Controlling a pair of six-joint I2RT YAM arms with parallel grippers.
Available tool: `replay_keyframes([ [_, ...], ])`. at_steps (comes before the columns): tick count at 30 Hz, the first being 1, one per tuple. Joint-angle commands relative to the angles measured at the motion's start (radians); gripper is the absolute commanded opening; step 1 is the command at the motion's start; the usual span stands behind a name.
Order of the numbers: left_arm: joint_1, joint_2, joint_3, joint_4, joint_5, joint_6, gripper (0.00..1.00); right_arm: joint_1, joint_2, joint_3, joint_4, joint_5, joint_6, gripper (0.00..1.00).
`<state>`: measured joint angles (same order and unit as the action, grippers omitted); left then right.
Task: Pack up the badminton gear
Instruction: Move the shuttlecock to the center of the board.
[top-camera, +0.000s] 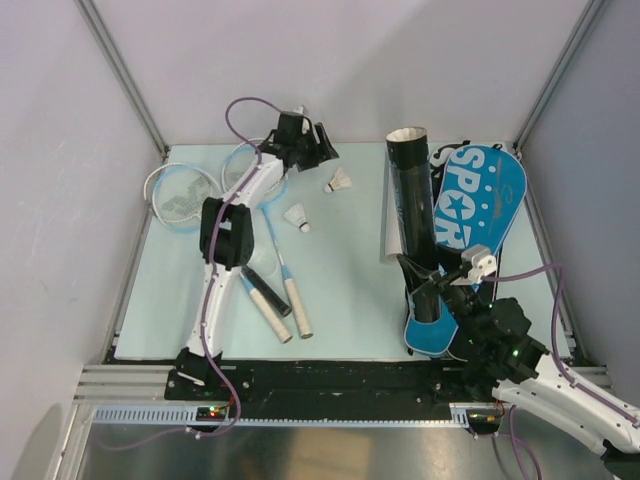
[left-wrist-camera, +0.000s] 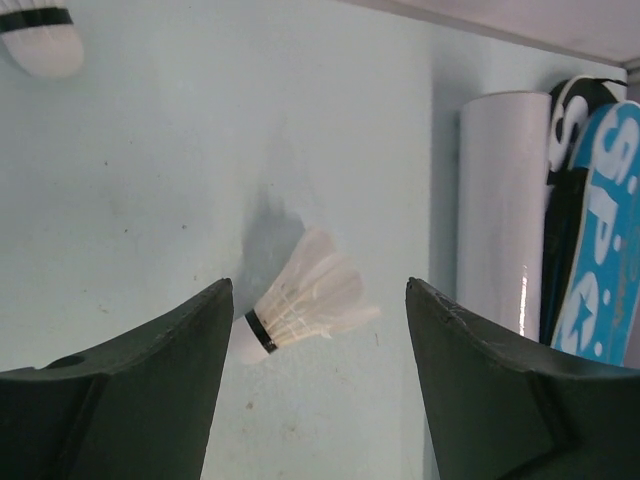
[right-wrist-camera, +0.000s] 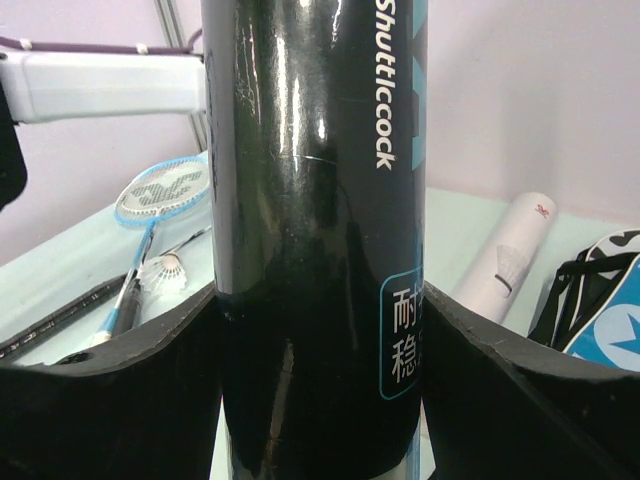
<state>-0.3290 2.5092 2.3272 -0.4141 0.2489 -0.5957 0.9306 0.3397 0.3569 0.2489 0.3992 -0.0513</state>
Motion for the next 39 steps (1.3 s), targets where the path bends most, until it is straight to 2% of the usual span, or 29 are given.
replay_keyframes([
  [1,-0.053,0.023,0.047,0.08,-0.139,-0.08,0.75,0.005,-0.043,0.063,0.092,-0.004,-0.032,0.28],
  [5,-0.067,0.05,0.014,0.081,-0.178,-0.16,0.76,0.005,-0.085,0.065,0.072,0.011,-0.027,0.28],
  [10,-0.078,0.037,-0.059,0.086,-0.204,-0.189,0.78,0.005,-0.132,0.079,0.039,0.005,-0.038,0.28],
  [18,-0.091,0.027,-0.1,0.105,-0.131,-0.231,0.8,0.006,-0.181,0.121,-0.037,-0.021,-0.011,0.28],
  [28,-0.148,-0.158,-0.363,0.107,-0.203,-0.203,0.75,0.007,-0.223,0.122,-0.098,0.005,0.029,0.28],
  [33,-0.222,-0.267,-0.453,0.115,-0.214,-0.159,0.75,0.006,-0.199,0.123,-0.096,0.011,0.027,0.28],
  [39,-0.301,-0.421,-0.632,0.147,-0.225,-0.243,0.75,0.006,-0.172,0.122,-0.076,0.019,0.019,0.28],
])
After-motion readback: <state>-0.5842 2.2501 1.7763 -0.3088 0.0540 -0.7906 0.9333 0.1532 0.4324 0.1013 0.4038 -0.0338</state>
